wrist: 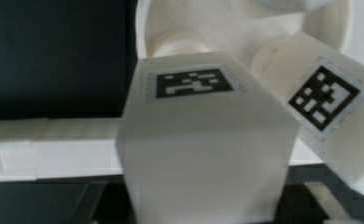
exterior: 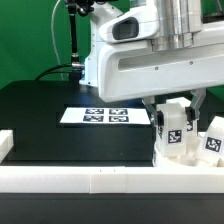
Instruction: Assemble stool
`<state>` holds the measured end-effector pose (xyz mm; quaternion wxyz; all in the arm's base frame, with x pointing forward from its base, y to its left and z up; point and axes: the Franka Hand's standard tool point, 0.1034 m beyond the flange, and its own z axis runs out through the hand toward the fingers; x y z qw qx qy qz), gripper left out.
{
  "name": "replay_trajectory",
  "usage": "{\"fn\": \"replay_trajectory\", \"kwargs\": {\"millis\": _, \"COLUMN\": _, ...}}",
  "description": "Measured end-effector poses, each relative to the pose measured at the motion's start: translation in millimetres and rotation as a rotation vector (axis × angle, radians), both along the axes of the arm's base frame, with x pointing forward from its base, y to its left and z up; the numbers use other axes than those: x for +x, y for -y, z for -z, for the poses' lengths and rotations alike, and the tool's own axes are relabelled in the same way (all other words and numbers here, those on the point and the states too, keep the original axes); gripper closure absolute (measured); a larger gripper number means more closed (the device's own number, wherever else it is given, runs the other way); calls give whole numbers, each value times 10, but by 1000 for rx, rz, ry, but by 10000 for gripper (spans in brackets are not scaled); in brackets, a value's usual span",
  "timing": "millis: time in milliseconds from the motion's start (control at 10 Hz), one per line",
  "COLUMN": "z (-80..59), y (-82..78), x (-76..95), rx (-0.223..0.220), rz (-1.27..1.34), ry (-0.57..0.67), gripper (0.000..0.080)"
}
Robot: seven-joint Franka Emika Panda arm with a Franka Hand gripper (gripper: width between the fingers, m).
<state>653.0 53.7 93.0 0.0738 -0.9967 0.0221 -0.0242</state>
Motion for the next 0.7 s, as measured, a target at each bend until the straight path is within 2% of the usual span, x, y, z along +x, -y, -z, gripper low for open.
{"fn": "replay_trajectory", "kwargs": {"millis": 200, "z": 36, "y": 0, "x": -21, "rx": 12, "rz": 189, "ry": -16, "gripper": 459}}
{"fn": "replay_trajectory", "kwargs": {"millis": 700, "z": 41, "y": -13, "x": -27, "rx": 55, "rz": 472, "ry": -64, "gripper": 459}}
